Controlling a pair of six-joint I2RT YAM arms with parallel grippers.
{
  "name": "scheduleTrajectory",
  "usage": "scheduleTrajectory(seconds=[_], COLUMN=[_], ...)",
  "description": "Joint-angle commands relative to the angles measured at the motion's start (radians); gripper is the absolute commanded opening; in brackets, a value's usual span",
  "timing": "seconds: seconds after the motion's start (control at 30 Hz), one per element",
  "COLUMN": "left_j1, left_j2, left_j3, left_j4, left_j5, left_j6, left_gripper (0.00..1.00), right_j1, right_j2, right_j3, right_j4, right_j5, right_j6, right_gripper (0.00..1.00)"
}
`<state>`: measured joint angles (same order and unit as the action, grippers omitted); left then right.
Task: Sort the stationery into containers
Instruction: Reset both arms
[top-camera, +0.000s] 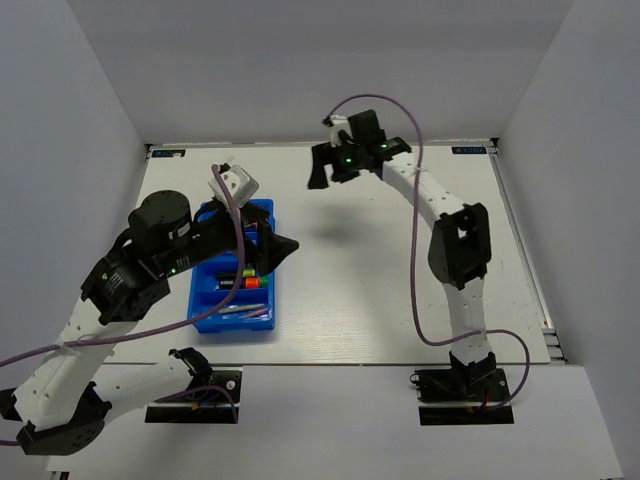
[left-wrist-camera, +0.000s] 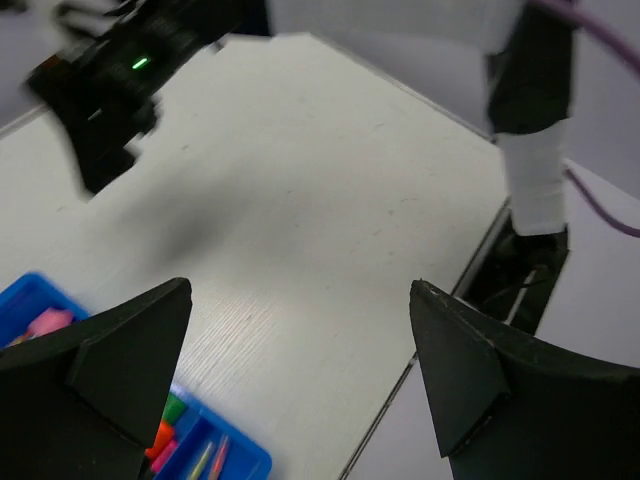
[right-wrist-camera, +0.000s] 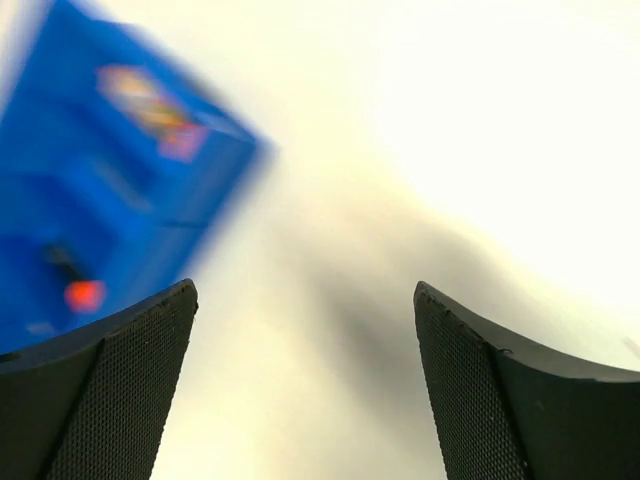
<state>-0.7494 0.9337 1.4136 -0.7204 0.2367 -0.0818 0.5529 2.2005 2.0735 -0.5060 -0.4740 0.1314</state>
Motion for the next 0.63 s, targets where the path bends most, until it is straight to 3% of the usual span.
scheduleTrajectory(seconds=[0.0,0.1,0.23,0.27,0.3,0.47,0.6], left_j1=[-0.002,-0.002,-0.002,-0.001,0.001,0.039,0.156], left_j2=[0.028,0.080,0.138,0.151,0.178,0.183,0.221], left_j3=[0.009,-0.062,-0.162,-0.166,-0.169,-0.222,-0.219], left_j4=[-0.151,-0.171,-0.111,-0.114,-0.106,-0.025,-0.060], left_j5=[-0.255,-0.376,-0.562,-0.623,-0.622,-0.570,-0.391], left_j6=[-0.030,-0.010,-0.038,-0.042,-0.041,-0.035,-0.111], left_gripper=[1.00,1.00,1.00,1.00,1.00,1.00,1.00], right_j1=[-0.005,0.002,-0.008,-0.005,-0.007,-0.008,-0.016], right_j2=[-0.146,-0.300,-0.569,-0.612,-0.721,-0.896,-0.999], right_j3=[-0.076,-0.300,-0.585,-0.737,-0.777,-0.957,-1.001], right_j4=[-0.147,-0.118,0.001,0.086,0.104,0.156,0.127], right_j5=[0.272,0.503,0.629,0.643,0.659,0.710,0.709], right_j6=[-0.174,-0.239,-0.263,-0.288,-0.306,-0.348,-0.355], right_gripper=[0.90,0.90,0.90,0.90,0.90,0.90,0.90])
